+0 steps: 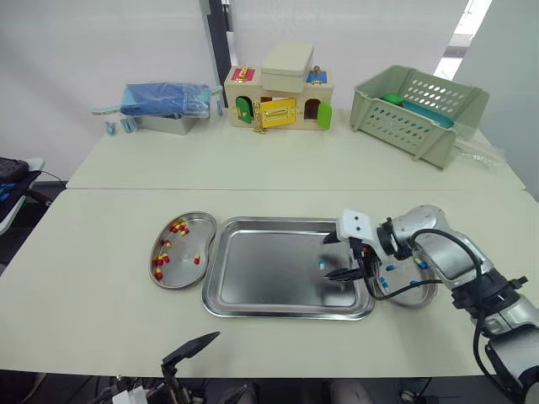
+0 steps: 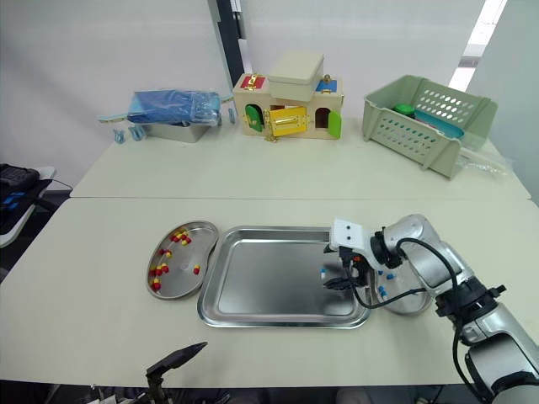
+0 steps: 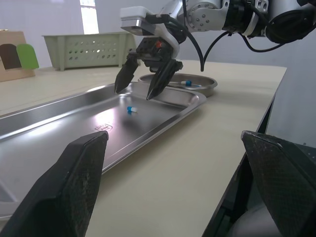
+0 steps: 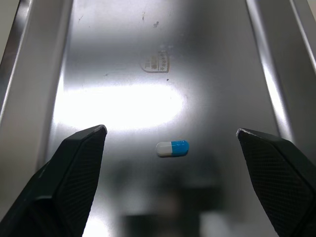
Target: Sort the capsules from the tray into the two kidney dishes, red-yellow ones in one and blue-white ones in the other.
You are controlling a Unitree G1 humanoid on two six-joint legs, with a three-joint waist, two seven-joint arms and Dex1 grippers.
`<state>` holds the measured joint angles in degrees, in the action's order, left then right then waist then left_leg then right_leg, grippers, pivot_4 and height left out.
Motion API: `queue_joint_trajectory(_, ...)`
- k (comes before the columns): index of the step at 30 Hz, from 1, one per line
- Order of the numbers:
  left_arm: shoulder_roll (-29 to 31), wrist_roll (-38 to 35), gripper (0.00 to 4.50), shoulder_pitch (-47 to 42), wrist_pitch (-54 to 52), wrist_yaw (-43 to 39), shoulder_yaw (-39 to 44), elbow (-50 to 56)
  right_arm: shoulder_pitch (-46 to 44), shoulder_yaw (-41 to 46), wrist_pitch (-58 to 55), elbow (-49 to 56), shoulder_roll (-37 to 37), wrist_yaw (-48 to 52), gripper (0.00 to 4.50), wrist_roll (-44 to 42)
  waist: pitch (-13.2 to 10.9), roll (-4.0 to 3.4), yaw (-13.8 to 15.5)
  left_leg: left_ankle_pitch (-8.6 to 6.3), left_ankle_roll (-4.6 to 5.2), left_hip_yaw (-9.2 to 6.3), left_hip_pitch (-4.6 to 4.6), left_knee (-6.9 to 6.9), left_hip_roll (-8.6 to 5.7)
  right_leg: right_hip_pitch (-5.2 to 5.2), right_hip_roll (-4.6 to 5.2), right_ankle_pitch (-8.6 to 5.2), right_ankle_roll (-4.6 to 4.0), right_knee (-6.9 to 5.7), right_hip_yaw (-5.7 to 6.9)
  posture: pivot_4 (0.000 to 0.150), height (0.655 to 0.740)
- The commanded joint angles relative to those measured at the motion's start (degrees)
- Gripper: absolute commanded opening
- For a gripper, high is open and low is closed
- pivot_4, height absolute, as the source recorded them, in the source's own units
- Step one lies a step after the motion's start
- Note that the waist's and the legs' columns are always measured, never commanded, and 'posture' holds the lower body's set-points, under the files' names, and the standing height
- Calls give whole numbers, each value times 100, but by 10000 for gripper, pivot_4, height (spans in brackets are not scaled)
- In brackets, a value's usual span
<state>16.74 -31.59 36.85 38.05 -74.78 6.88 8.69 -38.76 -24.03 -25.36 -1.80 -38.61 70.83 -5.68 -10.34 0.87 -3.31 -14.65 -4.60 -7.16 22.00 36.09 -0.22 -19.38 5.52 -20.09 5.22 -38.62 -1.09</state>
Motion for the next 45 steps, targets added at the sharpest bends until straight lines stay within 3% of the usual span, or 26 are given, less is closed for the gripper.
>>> queue_joint_trajectory(1, 49, -168, 44689, 28, 113, 59, -75, -2, 10, -26, 131, -1, 96, -36, 45000, 111, 0, 0, 1, 0, 0, -1, 0, 0, 0, 0, 0, 0, 0, 0, 1, 1500, 7400)
queue_joint_trajectory(9, 211, -239, 44689, -53, 111, 100, -12, -122, 170, -178, 204, -102, 203, -103, 45000, 353, 0, 0, 25, 1, 0, -15, 0, 0, 1, 1, -4, -1, -1, -9, 11, 1500, 7400)
queue_joint_trajectory(12, 253, -259, 45000, -26, 104, 116, -11, -108, 183, -220, 265, -204, 208, -149, 38642, 473, 0, 0, 21, 1, -1, -16, -3, 0, 2, 1, -5, -1, -1, -12, 11, 1500, 7400)
queue_joint_trajectory(18, 312, -259, 45000, -13, 123, 156, -10, -113, 202, -206, 369, -327, 248, -183, 18632, 596, 1, 0, 24, 1, -1, -20, -6, 0, 2, 5, -7, -1, -1, -12, 13, 1500, 7400)
queue_joint_trajectory(23, 343, -257, 45000, -21, 140, 185, -16, -139, 211, -196, 387, -345, 246, -174, 7013, 604, 1, 0, 24, 1, -1, -20, -6, 0, 2, 6, -7, -1, -1, -12, 14, 1500, 7400)
queue_joint_trajectory(32, 376, -254, 45000, -73, 166, 207, -46, -187, 187, -83, 388, -287, 234, -116, 7013, 482, 1, 0, 24, 1, -1, -21, -7, 0, 2, 6, -7, -1, -1, -12, 14, 1500, 7400)
queue_joint_trajectory(45, 778, -490, 45000, -440, -106, -132, -204, -47, 937, 1522, -959, 1458, -685, -97, 7013, -826, -2, -1, 110, 0, 0, -22, -1, -1, 2, 4, -7, -1, -2, -7, 17, 1500, 7400)
